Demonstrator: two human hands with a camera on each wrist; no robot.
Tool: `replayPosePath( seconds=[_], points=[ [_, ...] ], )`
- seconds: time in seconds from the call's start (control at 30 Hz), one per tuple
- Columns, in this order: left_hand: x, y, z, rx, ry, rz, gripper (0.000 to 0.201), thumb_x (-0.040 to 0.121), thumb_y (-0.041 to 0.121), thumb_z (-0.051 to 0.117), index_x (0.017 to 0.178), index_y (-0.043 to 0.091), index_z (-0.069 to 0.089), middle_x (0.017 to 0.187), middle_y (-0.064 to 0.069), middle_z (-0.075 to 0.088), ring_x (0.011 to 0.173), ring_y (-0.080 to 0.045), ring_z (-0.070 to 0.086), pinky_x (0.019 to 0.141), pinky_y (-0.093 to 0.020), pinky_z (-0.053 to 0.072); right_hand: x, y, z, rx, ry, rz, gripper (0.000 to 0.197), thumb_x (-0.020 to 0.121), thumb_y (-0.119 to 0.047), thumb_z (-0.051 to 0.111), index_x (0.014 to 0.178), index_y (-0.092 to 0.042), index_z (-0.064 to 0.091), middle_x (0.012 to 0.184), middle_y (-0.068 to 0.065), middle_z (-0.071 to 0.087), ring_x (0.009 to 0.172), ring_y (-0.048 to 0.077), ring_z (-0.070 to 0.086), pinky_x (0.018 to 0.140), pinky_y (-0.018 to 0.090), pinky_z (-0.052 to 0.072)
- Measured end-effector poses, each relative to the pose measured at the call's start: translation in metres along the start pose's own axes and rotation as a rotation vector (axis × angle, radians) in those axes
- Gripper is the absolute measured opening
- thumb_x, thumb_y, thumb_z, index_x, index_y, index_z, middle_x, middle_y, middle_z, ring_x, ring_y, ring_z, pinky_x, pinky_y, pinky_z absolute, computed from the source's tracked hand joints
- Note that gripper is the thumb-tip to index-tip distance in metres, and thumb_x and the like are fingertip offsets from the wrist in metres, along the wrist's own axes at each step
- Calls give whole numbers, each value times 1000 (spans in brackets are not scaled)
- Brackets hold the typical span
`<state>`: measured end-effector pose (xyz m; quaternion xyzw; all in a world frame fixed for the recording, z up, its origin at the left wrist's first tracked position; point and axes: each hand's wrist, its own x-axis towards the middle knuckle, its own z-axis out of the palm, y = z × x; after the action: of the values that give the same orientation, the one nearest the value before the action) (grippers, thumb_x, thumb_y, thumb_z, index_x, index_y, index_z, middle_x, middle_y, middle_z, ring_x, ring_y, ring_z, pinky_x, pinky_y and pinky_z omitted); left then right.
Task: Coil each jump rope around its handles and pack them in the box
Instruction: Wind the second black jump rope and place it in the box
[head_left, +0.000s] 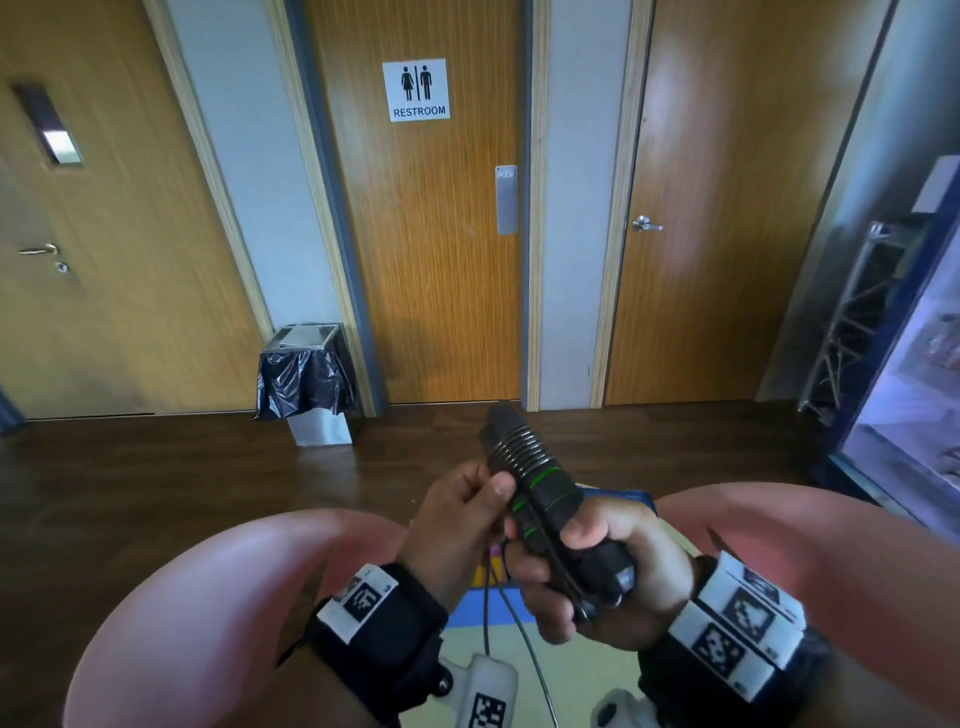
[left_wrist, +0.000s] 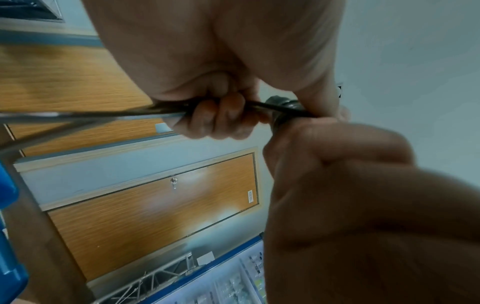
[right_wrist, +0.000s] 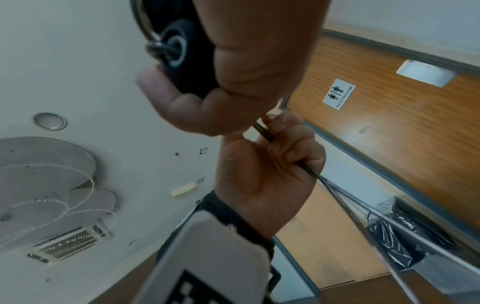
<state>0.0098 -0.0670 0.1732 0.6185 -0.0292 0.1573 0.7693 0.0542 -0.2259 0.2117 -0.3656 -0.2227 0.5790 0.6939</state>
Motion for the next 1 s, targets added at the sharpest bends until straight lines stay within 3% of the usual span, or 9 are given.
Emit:
replayPosePath(
  seconds=[0.2,0.27,0.37,0.43,0.53,0.63,0.77,0.87,1.0],
  points=[
    [-7,15,-17,82,-69,-7,55,68,74,71,66,19,64,47,-4,48,39,-19,47,44,-23,37,12,1,3,-149,-85,124,56,69,-31,62,116,-4,52,90,20,58,80,35,66,64,37,54],
    [-5,18,-23,48,-6,-16,51,72,65,72,75,14,70,58,-14,61,50,-27,59,50,-37,52,21,-4,10,-285,103,125,51,69,-32,62,110,-1,61,94,20,63,80,34,66,65,38,55],
    [3,17,-33,118,172,-52,60,66,65,77,91,11,75,95,-20,74,92,-40,70,93,-63,50,33,-7,22,-921,573,-130,50,61,-46,72,97,-14,63,79,2,69,66,17,68,63,41,56],
    [6,17,-35,181,229,-60,56,69,65,74,95,15,75,96,-12,76,96,-32,71,93,-57,53,37,-2,33,-1381,722,-121,65,56,-64,72,104,-26,51,84,-5,68,72,10,68,67,39,59],
    [4,21,-31,354,241,-3,26,86,47,69,87,21,74,84,4,76,81,-9,71,73,-25,55,48,7,34,-1705,839,-28,64,65,-64,67,107,-26,37,94,-8,61,83,16,65,72,39,57],
    [2,26,-35,482,235,51,22,89,48,65,90,26,69,86,12,74,80,1,67,71,-16,48,56,11,27,-1552,851,-107,46,70,-47,65,98,-25,37,84,-6,61,73,16,64,65,39,56],
    [-2,17,-54,227,60,36,45,83,55,64,110,18,65,104,-8,72,99,-26,67,85,-45,52,54,16,27,-1229,747,-122,48,60,-34,74,101,-25,51,78,-1,63,59,17,60,53,38,53],
    [-9,13,-64,-9,8,60,65,77,51,76,117,2,58,100,-13,69,93,-23,66,79,-34,52,53,19,34,-874,562,-180,36,57,-13,73,88,-7,57,63,8,52,46,20,43,43,29,35],
    [-13,11,-72,-2,0,115,85,67,61,81,93,-8,41,74,-7,54,63,-12,51,59,-23,43,49,23,49,-497,328,-148,21,52,-10,64,72,-10,57,62,11,42,43,20,39,43,22,27]
  ],
)
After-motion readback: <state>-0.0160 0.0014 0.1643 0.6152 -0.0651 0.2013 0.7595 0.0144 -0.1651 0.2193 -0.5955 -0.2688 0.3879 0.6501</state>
